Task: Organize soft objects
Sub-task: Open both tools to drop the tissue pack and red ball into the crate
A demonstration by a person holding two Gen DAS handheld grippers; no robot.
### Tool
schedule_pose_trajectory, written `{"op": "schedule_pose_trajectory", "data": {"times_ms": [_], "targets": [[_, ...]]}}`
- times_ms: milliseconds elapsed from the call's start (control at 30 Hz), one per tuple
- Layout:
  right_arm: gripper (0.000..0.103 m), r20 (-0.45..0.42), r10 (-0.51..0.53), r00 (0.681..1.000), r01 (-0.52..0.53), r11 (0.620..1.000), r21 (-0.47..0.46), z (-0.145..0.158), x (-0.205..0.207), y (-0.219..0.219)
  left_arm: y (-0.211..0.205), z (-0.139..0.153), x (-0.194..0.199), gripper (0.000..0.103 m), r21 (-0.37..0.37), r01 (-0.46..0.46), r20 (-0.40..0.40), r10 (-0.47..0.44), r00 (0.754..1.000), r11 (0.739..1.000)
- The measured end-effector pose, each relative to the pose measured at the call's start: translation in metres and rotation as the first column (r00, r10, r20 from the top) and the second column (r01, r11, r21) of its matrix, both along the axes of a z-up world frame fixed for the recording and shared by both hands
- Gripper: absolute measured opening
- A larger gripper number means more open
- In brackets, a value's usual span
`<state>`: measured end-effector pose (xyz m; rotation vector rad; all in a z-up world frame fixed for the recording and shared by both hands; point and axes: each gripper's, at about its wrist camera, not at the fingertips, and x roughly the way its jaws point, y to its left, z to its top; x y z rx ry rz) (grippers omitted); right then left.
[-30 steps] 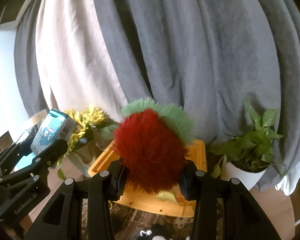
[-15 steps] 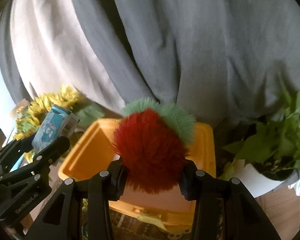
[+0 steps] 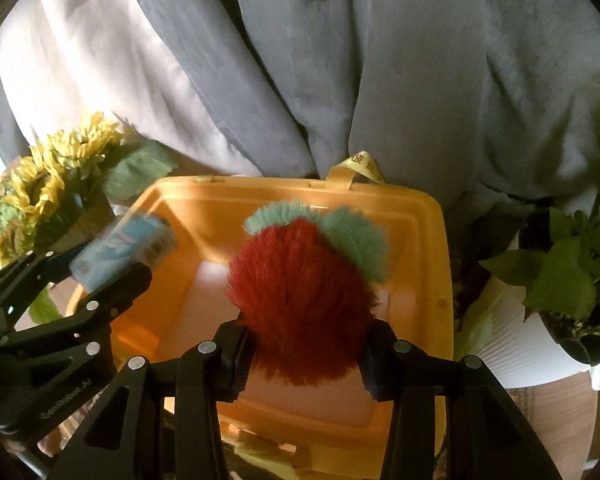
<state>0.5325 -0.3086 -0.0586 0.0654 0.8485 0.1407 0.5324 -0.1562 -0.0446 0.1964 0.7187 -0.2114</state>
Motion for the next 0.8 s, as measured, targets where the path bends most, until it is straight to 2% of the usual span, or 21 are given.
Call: {"op": "schedule_pose_trajectory", "data": {"times_ms": [100,367,433,633,800], "targets": [[0.053,-0.015,-0.001,1.0,0.001,1.0,-0.001,-0.003,0.003,-0.001,-0.002,-0.005,0.003,0.067,0.013,0.007,-0.01,-0.007,1.0,1.0],[0.054,-0.001,-0.036,0.999,0.035,0.999,-0.005,0.0,0.0,-0.005,0.001,-0.005,0.004,0.073,0.001,-0.008,-0.015,0.008,1.0,1.0],[0.058,0.014,-0.054,0.998,0.054,0.999,0.004,0.005,-0.006,-0.009,0.002,-0.002,-0.001,0.076,-0.006,-0.013,-0.008,0.013,1.0,1.0],[0.062,0.089,-0.09,0.992,0.089,0.996,0.013,0.028,-0.031,-0.009,0.008,0.017,-0.027,0.088,-0.026,-0.046,0.064,0.048,0.997,0.999],[0.072,0.18,-0.109,0.978,0.109,0.994,0.008,0.052,-0.061,-0.006,0.013,0.039,-0.057,0.094,-0.043,-0.066,0.142,0.071,0.987,0.997]]}}
